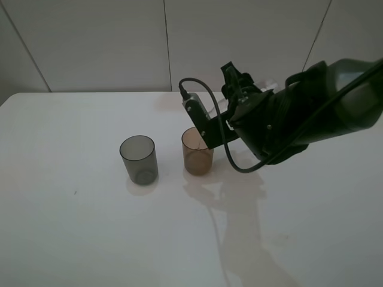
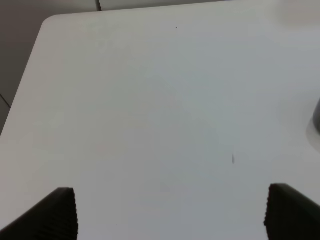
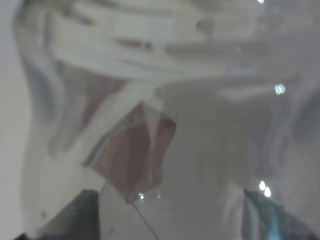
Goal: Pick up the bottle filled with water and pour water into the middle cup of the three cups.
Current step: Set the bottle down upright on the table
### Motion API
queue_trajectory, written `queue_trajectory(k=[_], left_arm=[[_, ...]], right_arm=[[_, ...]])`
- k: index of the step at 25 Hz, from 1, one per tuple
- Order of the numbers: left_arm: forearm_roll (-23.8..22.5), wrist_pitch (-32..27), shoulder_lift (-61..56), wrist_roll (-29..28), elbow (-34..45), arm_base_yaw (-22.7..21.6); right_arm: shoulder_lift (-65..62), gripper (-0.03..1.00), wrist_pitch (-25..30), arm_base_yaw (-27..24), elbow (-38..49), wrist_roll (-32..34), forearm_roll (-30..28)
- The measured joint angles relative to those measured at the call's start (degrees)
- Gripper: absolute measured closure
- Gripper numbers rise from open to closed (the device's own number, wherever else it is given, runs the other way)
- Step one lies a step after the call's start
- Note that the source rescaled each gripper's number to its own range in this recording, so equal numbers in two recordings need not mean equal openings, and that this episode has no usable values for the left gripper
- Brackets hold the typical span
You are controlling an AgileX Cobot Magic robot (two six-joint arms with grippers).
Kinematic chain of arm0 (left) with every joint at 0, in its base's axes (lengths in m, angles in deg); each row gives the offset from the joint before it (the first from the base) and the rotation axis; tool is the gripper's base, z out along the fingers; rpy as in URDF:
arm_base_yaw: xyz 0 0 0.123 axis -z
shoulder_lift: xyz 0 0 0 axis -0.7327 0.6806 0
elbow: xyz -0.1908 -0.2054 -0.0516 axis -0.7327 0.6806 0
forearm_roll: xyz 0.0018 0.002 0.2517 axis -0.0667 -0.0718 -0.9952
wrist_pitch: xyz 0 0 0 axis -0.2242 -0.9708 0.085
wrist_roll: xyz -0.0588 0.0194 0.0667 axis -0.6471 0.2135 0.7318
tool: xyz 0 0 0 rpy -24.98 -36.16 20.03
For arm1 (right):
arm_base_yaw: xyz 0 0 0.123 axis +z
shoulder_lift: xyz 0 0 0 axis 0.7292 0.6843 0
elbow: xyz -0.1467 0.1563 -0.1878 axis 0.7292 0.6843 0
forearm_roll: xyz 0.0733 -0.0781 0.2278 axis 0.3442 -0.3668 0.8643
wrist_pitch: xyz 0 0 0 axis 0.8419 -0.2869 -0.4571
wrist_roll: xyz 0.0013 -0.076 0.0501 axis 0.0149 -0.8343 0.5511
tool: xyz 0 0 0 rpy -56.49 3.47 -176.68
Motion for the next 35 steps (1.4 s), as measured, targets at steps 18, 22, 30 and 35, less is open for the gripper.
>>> queue_trajectory(k=[18, 22, 30, 35], left_arm=[[0.0, 0.0, 0.0, 0.0, 0.0, 0.0], [0.0, 0.0, 0.0, 0.0, 0.0, 0.0], [0.0, 0.0, 0.0, 0.0, 0.0, 0.0], [0.0, 0.0, 0.0, 0.0, 0.0, 0.0]], right_arm=[[-0.2, 0.94, -0.1, 0.0, 0.0, 0.0, 0.0], [-3.1, 0.94, -4.1, 0.0, 0.0, 0.0, 3.2], [-11.6, 0.94, -22.6, -4.7, 0.0, 8.9, 30.8], [-15.3, 0.94, -35.5, -12.2, 2.7, 13.3, 42.8]])
